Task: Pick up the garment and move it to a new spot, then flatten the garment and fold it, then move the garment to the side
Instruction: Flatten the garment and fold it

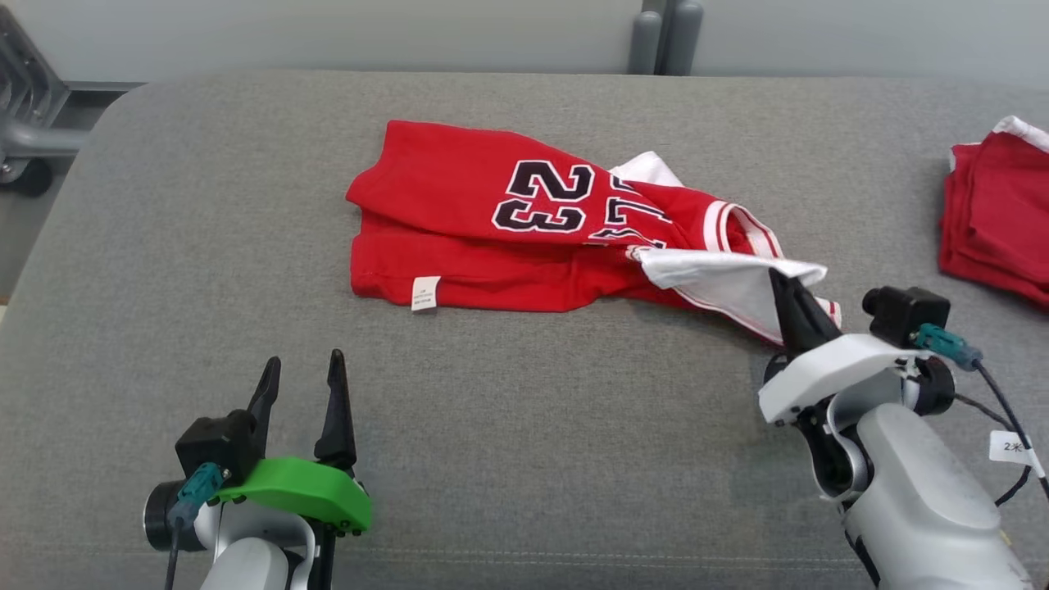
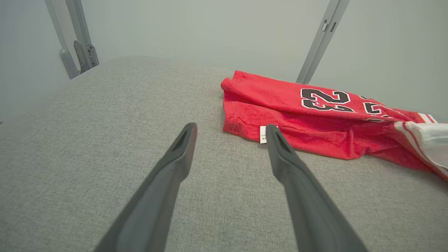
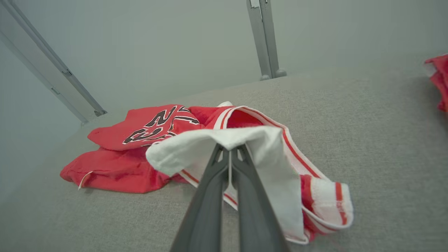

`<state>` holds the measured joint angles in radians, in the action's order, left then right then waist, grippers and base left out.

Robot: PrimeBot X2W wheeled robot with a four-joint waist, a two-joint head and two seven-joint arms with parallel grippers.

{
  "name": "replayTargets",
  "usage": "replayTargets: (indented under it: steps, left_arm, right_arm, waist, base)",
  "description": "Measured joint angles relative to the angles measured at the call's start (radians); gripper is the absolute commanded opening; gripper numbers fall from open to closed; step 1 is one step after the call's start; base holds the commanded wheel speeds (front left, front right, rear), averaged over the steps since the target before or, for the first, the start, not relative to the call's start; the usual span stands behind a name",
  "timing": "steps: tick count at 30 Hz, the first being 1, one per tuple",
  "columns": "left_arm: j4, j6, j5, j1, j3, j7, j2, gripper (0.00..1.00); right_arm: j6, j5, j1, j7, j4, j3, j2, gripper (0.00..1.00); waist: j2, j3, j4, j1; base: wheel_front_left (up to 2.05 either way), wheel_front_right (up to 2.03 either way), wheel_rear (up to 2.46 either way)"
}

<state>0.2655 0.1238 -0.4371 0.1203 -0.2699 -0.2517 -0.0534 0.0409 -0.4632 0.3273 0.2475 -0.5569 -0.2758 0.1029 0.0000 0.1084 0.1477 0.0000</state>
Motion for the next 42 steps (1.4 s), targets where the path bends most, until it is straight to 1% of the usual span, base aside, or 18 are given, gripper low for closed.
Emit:
replayTargets:
  steps: [5,9,11,14,15,17,20,27,34,42]
  left_arm:
    - [0.007,0.000,-0.023,-0.011,0.010,0.000,0.002,1.00]
    - [0.038,-0.001,-0.049,-0.013,0.009,0.000,0.004,1.00]
    - [0.055,-0.002,-0.057,-0.013,0.005,0.000,0.004,1.00]
    - [0.085,-0.022,-0.097,-0.011,-0.006,0.014,0.006,1.00]
    - [0.085,-0.022,-0.097,-0.011,-0.006,0.014,0.006,1.00]
    - [0.110,-0.035,-0.104,-0.006,-0.031,0.039,0.006,1.00]
    - [0.143,-0.045,-0.104,0.008,-0.060,0.063,0.009,1.00]
    - [0.193,-0.043,-0.116,0.074,-0.033,0.066,0.010,1.00]
    - [0.287,-0.036,-0.103,0.128,-0.030,0.081,0.011,1.00]
    - [0.358,-0.030,-0.113,0.161,0.009,0.073,0.011,1.00]
  right_arm:
    - [-0.024,0.035,-0.004,0.001,0.109,0.053,0.039,0.00]
    - [-0.034,0.050,-0.029,0.003,0.147,0.073,0.066,0.00]
    - [-0.034,0.051,-0.051,0.003,0.153,0.074,0.072,0.00]
    - [-0.023,0.051,-0.084,0.003,0.152,0.061,0.072,0.00]
    - [-0.023,0.051,-0.084,0.003,0.152,0.061,0.072,0.00]
    - [-0.015,0.051,-0.104,0.003,0.151,0.046,0.067,0.00]
    - [-0.014,0.055,-0.125,0.003,0.148,0.031,0.067,0.00]
    - [0.002,0.067,-0.131,0.003,0.153,0.015,0.068,0.00]
    - [0.003,0.068,-0.131,0.003,0.169,0.014,0.066,0.00]
    - [0.003,0.075,-0.130,0.003,0.182,0.014,0.064,0.00]
  waist:
    - [0.0000,-0.007,-0.059,0.0000]
    - [0.0000,-0.011,-0.108,0.0000]
    - [0.0000,-0.012,-0.131,0.0000]
    - [0.0000,-0.011,-0.162,0.0000]
    - [0.0000,-0.011,-0.162,0.0000]
    - [0.0000,-0.010,-0.180,0.0000]
    - [0.0000,-0.004,-0.202,0.0000]
    - [0.0000,0.027,-0.234,0.0000]
    - [0.0001,0.056,-0.252,0.0000]
    - [0.0001,0.076,-0.257,0.0000]
  base:
    - [0.00,0.00,0.00]
    - [0.00,0.00,0.00]
    - [0.00,0.00,0.00]
    - [0.00,0.00,0.00]
    - [0.00,0.00,0.00]
    - [0.00,0.00,0.00]
    - [0.00,0.00,0.00]
    - [0.00,0.00,0.00]
    - [0.00,0.00,0.00]
    - [0.00,0.00,0.00]
